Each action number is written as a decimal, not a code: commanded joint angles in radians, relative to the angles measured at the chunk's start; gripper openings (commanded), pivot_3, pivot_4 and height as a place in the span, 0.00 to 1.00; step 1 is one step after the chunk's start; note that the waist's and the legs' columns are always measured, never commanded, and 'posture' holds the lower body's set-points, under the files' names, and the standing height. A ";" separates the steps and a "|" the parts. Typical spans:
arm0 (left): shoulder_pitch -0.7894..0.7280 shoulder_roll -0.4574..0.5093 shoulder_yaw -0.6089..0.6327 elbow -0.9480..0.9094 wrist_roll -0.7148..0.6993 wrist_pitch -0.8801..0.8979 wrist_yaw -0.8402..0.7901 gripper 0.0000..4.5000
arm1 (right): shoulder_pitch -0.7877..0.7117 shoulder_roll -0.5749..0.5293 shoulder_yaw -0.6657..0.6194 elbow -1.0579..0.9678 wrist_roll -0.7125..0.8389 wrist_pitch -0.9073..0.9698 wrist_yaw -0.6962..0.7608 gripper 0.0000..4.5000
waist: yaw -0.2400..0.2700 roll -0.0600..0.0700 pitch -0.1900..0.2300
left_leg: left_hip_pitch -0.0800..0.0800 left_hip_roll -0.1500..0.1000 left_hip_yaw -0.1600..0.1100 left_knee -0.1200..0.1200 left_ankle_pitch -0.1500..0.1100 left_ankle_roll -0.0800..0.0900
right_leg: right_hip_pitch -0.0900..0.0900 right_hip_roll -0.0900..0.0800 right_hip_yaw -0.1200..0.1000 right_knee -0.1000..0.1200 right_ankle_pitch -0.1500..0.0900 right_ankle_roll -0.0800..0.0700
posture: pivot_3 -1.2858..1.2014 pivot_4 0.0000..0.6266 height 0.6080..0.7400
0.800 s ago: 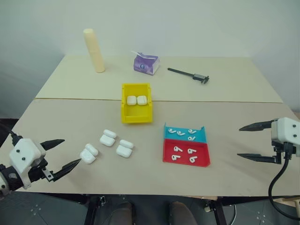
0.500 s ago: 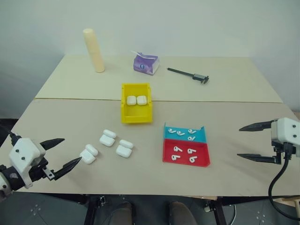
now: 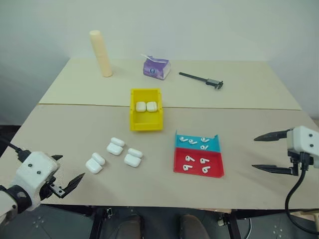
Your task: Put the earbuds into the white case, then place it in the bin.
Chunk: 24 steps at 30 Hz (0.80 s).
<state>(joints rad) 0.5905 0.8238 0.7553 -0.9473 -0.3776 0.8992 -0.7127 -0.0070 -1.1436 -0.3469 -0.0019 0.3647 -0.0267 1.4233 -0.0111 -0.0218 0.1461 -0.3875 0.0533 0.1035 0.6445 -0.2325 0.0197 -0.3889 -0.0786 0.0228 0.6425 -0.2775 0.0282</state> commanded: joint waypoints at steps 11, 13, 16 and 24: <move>-0.729 0.548 -0.455 0.238 -0.225 0.715 0.036 1.00 | -0.031 0.008 0.035 -0.013 -0.015 0.023 -0.054 1.00 | -0.007 -0.003 0.002 | 0.003 -0.001 -0.004 0.001 0.001 -0.002 | 0.000 0.002 0.001 0.004 -0.001 -0.001 | 0.52 0.24 1.00; -0.843 0.583 -0.571 0.308 -0.263 0.715 0.027 1.00 | -0.029 0.010 0.034 -0.009 -0.015 0.024 -0.059 1.00 | -0.005 -0.003 0.002 | 0.002 -0.001 -0.004 0.000 0.001 -0.002 | -0.001 0.002 0.001 0.004 -0.001 -0.001 | 0.52 0.24 1.00; -0.958 0.593 -0.714 0.369 -0.273 0.715 0.040 1.00 | -0.005 0.012 0.024 -0.019 -0.017 0.034 -0.070 1.00 | -0.002 -0.003 0.002 | 0.000 -0.002 -0.004 0.000 0.000 -0.003 | -0.002 0.002 0.001 0.004 -0.002 -0.001 | 0.52 0.24 1.00; -1.153 0.541 -1.001 0.491 -0.258 0.698 0.024 1.00 | 0.047 0.019 0.002 -0.048 -0.019 0.046 -0.097 1.00 | 0.003 -0.005 0.003 | -0.003 -0.002 -0.004 0.001 0.000 -0.003 | -0.003 0.001 0.000 0.004 -0.002 0.000 | 0.52 0.24 1.00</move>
<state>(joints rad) -0.5341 1.3627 -0.2138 -0.4635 -0.6636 1.6082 -0.6866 0.0432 -1.1212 -0.3023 -0.0246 0.3365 0.0121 1.3348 -0.0081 -0.0269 0.1493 -0.3900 0.0511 0.0996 0.6463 -0.2326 0.0162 -0.3920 -0.0770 0.0227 0.6473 -0.2792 0.0280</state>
